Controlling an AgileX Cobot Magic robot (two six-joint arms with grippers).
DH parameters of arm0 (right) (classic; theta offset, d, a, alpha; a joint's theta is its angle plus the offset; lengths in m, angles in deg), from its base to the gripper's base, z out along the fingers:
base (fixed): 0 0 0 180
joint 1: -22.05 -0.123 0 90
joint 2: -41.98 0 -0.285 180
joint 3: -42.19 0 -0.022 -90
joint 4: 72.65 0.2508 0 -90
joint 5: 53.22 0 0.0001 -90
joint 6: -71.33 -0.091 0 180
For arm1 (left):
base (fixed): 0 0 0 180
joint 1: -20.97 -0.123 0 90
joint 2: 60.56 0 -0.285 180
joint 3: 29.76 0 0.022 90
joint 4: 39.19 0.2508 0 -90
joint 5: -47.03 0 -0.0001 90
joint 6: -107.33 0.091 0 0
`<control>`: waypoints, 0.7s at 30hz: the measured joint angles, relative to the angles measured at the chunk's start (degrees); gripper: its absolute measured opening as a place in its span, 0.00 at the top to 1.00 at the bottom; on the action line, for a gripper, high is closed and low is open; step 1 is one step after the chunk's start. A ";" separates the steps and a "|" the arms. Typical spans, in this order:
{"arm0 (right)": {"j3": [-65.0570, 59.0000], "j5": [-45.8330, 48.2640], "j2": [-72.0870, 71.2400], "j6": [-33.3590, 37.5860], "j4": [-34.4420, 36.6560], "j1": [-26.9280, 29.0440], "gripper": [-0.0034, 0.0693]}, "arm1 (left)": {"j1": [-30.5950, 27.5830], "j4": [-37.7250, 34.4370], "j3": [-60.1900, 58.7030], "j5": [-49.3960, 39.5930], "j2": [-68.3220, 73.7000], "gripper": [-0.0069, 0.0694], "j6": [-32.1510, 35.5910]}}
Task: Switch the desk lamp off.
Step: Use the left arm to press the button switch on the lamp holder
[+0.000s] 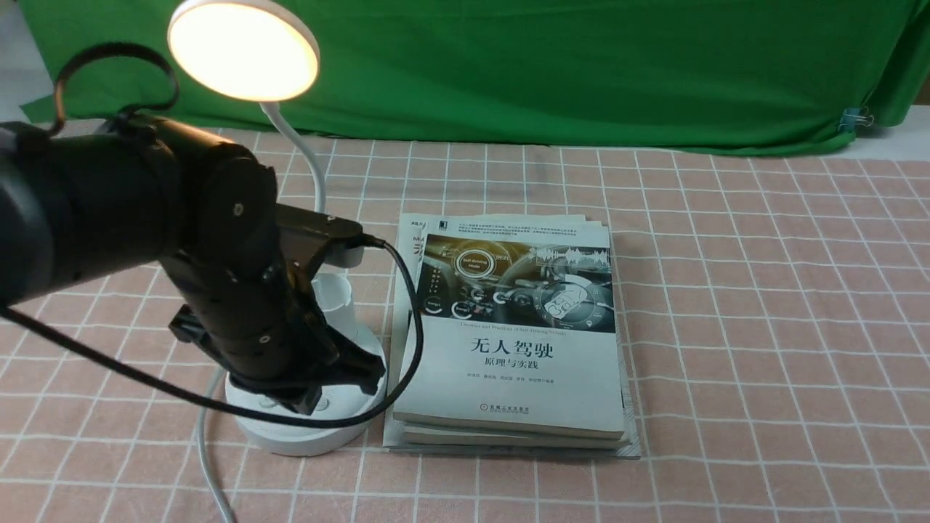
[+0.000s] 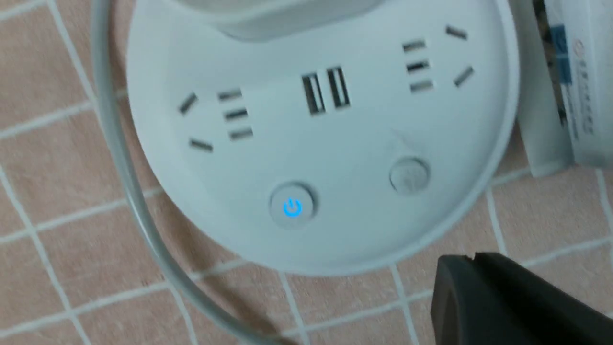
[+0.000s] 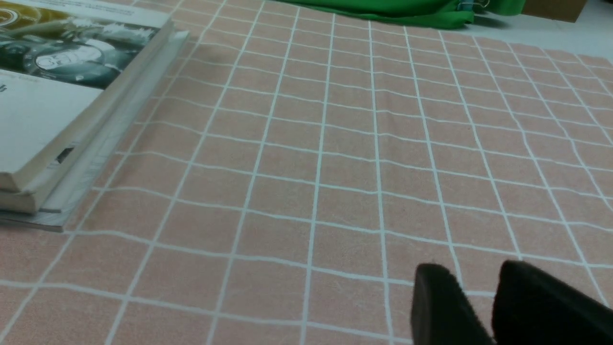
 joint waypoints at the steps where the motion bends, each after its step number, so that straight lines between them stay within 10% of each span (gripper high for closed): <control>1: 0.00 0.00 0.00 0.00 0.00 0.00 0.62 | 0.00 0.44 0.85 0.15 1.26 0.90 -0.07; 21: 0.00 0.00 0.00 0.00 0.00 0.00 0.62 | -1.09 1.00 3.59 2.34 9.37 0.90 -2.36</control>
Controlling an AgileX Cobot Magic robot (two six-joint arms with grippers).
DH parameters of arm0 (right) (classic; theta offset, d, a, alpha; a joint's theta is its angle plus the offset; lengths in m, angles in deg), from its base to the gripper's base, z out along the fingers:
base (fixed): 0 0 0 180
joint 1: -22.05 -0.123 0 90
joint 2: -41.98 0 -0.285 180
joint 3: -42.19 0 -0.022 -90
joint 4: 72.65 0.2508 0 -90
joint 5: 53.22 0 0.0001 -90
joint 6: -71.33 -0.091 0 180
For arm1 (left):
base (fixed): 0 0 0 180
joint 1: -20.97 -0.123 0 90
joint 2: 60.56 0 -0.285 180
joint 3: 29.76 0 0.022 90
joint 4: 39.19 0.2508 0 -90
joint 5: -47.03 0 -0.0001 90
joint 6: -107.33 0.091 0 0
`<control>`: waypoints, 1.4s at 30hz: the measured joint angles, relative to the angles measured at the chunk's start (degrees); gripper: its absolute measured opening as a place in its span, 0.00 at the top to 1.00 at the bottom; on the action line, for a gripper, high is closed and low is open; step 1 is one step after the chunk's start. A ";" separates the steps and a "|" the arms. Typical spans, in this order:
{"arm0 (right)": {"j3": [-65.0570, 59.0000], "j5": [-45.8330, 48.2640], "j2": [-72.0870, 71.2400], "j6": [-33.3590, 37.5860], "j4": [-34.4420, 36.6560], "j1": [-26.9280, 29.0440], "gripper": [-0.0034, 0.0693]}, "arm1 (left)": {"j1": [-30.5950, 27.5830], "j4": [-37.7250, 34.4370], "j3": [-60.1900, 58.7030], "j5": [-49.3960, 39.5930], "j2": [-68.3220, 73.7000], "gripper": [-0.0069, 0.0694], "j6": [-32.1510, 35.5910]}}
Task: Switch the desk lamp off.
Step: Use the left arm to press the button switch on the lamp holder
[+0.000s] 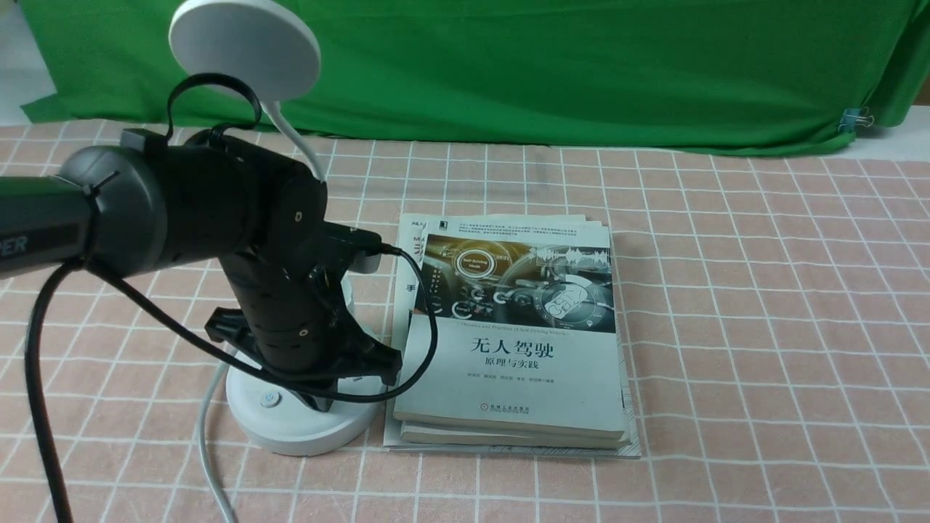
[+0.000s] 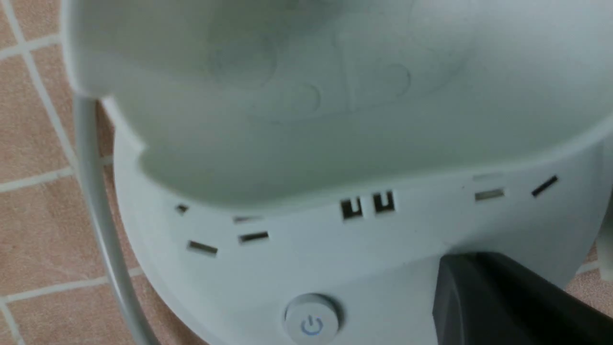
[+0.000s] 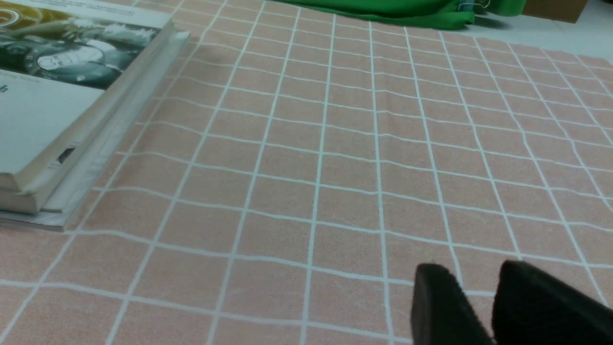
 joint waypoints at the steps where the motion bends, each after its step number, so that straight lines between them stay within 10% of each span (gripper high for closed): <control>1: 0.00 0.00 0.00 0.00 0.00 0.00 0.62 | 0.00 0.00 0.05 -0.04 0.08 0.90 0.00; 42: 0.00 0.00 0.00 0.00 0.00 0.00 0.62 | 0.00 0.00 -0.13 -4.08 -8.44 0.90 -1.00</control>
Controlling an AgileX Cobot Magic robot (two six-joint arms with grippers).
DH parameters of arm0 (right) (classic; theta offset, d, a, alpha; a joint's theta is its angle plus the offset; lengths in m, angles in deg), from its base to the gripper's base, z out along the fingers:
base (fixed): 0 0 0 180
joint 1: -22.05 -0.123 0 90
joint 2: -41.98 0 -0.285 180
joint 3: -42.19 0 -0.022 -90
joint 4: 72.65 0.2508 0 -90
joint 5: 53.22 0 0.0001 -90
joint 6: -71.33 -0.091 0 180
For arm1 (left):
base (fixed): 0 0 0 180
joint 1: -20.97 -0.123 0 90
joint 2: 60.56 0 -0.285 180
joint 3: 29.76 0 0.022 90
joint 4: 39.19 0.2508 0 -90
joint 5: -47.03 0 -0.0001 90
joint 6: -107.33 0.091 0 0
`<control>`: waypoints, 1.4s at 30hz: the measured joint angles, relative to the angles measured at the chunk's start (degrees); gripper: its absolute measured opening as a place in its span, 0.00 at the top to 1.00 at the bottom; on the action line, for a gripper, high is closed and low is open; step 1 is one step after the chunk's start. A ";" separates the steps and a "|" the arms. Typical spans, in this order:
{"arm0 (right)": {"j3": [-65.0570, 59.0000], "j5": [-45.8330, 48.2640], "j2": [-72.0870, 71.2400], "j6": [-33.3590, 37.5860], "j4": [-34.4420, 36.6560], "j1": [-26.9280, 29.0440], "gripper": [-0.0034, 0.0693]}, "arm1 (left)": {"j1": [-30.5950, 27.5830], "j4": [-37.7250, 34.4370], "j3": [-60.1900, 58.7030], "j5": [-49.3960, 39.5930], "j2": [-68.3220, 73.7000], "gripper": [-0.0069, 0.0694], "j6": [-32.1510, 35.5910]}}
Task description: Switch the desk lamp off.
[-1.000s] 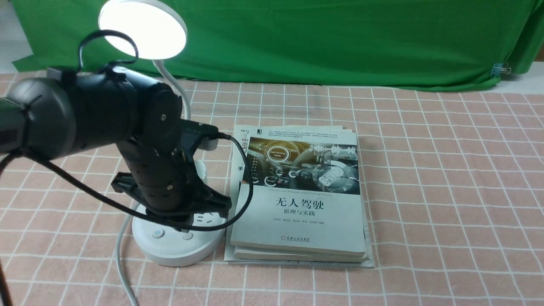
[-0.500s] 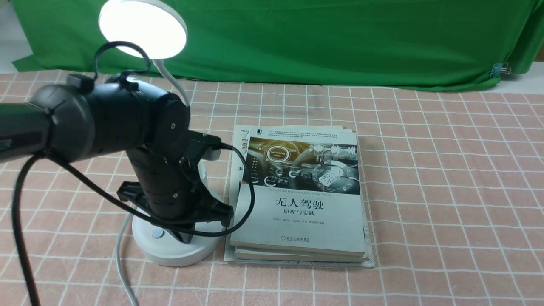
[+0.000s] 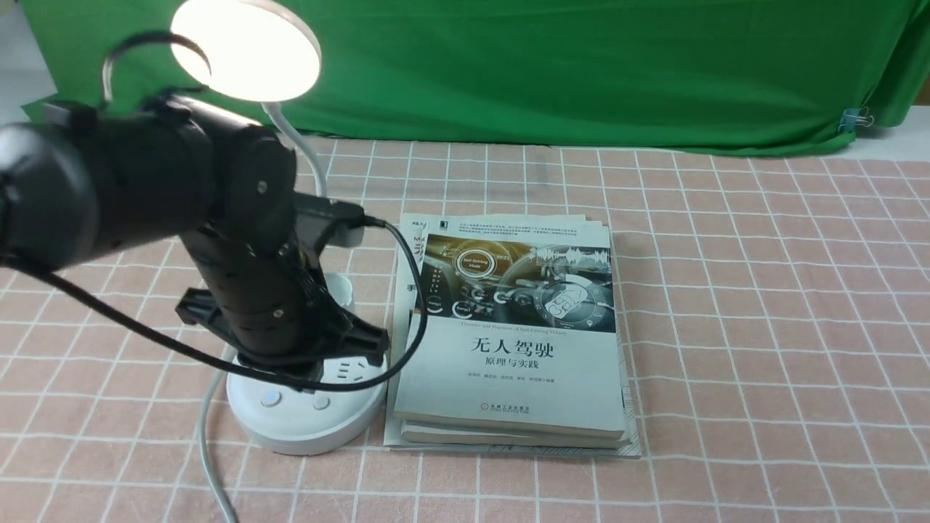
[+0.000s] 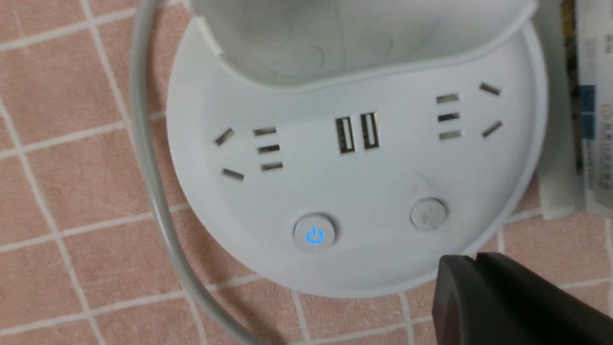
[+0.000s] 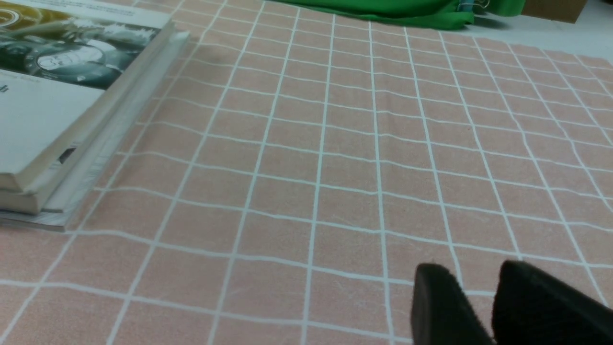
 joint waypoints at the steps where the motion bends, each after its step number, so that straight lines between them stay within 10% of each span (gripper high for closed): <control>1: 0.00 0.00 0.00 0.00 0.00 0.00 0.62 | 0.00 0.00 0.00 -0.05 -0.69 0.90 0.00; 28: 0.00 0.00 0.00 0.00 0.00 0.00 0.62 | 0.00 0.00 0.10 4.20 7.78 0.90 0.55; 42: 0.00 0.00 0.00 0.00 0.00 0.00 0.62 | 0.00 -1.54 -16.27 8.69 -23.01 0.90 0.61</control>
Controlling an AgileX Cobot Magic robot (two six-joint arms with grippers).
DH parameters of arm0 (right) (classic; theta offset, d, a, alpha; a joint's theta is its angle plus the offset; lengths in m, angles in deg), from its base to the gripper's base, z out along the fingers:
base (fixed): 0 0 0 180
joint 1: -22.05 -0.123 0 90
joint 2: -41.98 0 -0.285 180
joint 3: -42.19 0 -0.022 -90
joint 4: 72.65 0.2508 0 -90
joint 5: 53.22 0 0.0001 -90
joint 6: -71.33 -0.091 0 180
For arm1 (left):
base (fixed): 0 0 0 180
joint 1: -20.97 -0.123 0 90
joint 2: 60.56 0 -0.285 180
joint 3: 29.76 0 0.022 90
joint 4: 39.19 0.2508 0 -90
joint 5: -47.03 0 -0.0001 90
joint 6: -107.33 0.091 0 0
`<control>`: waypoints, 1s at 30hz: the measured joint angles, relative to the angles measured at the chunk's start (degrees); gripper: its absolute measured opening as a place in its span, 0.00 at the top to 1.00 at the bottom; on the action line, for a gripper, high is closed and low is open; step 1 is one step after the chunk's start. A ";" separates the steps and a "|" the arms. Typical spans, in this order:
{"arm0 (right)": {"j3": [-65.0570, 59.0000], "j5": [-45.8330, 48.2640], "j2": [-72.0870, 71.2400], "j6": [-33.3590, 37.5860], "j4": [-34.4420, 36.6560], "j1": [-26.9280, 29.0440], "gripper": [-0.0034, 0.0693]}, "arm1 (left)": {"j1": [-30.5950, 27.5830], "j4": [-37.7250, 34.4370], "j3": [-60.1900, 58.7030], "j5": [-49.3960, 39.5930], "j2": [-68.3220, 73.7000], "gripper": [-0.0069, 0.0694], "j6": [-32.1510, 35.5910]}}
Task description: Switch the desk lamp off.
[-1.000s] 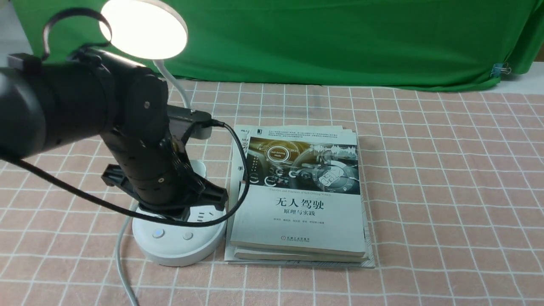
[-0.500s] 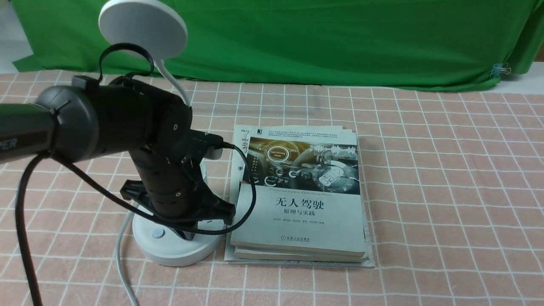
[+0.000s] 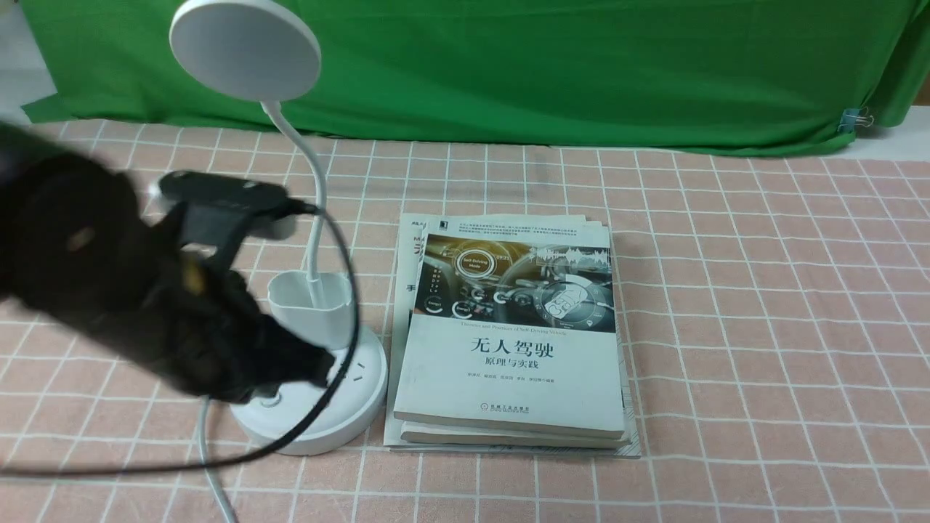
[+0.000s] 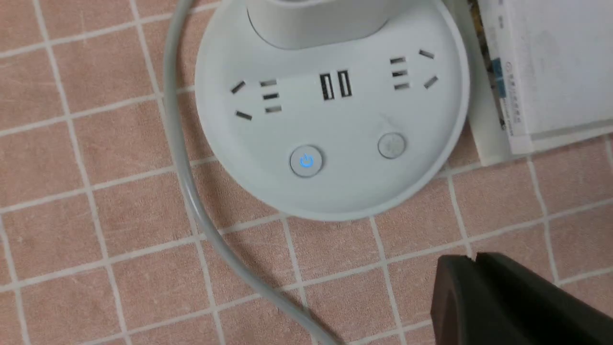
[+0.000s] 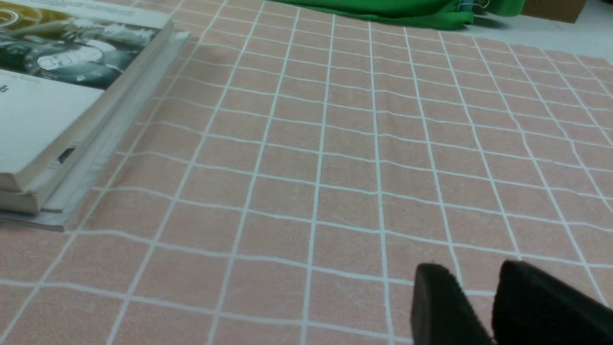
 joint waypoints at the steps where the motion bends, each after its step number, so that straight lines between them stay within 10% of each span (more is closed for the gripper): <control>1: 0.00 0.00 0.00 0.00 0.00 0.00 0.62 | 0.00 -0.42 -2.62 1.82 -3.29 0.90 0.00; 30: 0.00 0.00 0.00 0.00 0.00 0.00 0.62 | -1.08 2.84 -25.78 23.69 -36.13 0.90 2.55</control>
